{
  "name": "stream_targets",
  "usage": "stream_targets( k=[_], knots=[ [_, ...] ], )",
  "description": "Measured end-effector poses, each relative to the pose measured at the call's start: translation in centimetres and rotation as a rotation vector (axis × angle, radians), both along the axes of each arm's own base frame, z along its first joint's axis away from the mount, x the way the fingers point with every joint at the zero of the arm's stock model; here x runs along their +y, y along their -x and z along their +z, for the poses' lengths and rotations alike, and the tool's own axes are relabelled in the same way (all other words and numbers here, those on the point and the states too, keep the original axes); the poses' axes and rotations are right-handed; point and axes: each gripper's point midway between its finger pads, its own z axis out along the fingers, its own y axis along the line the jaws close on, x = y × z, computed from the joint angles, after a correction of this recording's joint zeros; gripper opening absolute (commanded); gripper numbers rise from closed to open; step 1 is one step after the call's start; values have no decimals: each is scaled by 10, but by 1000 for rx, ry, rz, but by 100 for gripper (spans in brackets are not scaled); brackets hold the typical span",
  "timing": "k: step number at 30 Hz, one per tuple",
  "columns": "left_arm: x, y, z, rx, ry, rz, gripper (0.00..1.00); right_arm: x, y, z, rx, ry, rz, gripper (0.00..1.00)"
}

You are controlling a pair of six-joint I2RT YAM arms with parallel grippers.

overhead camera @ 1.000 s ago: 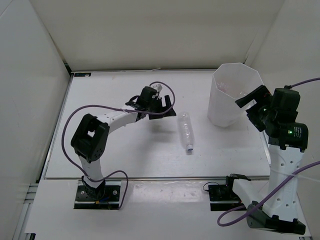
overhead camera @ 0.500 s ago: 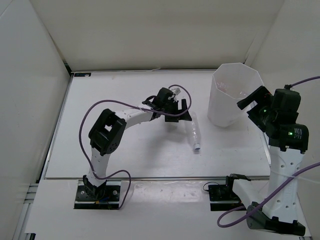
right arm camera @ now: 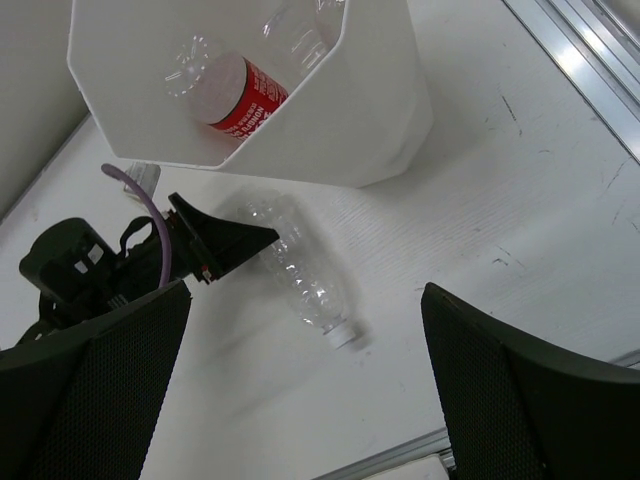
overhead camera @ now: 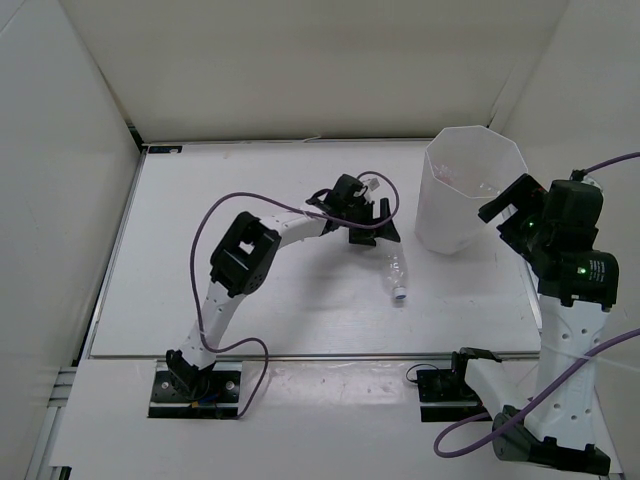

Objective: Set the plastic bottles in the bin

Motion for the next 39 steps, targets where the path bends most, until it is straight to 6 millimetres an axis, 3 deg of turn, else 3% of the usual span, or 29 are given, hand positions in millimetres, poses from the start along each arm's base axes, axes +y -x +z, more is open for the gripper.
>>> stream_targets(
  k=[6,9,11,12,14,17,21,23,24,25,27,28,33,36,39],
  knots=[
    [-30,-13,6,-6,63,-16,100,-1,1,-5,28,12,5,100],
    [-36,-5,7,15,74,-32,100,-2,3,-8,45,22,7,100],
    [-39,1,6,33,80,-47,92,-3,5,-9,55,26,5,100],
    [-41,5,6,44,84,-55,83,-4,6,-10,59,28,2,100],
    [-44,12,3,68,94,-78,78,-5,8,-9,62,32,-3,100],
    [-47,24,-8,123,112,-128,80,-6,9,-10,68,35,-7,100],
    [-48,31,-4,142,139,-170,81,-5,11,-11,76,33,-9,100],
    [-48,34,-3,149,143,-187,74,-5,11,-12,78,30,-10,100],
    [-47,36,-3,151,146,-198,63,-5,11,-12,79,28,-11,100],
    [-47,39,-3,160,149,-209,57,-5,11,-12,80,27,-12,100],
    [-44,47,-6,181,155,-242,46,-5,11,-13,80,25,-13,100],
    [-41,51,-7,194,163,-258,35,-5,11,-14,82,23,-14,100],
    [-7,64,-4,257,156,-268,28,-4,11,-32,123,0,-27,100],
    [20,39,15,242,163,-205,24,-3,8,-42,141,-22,-38,100],
    [51,-4,58,162,204,-114,23,-1,7,-46,147,-44,-47,100]
  ],
)
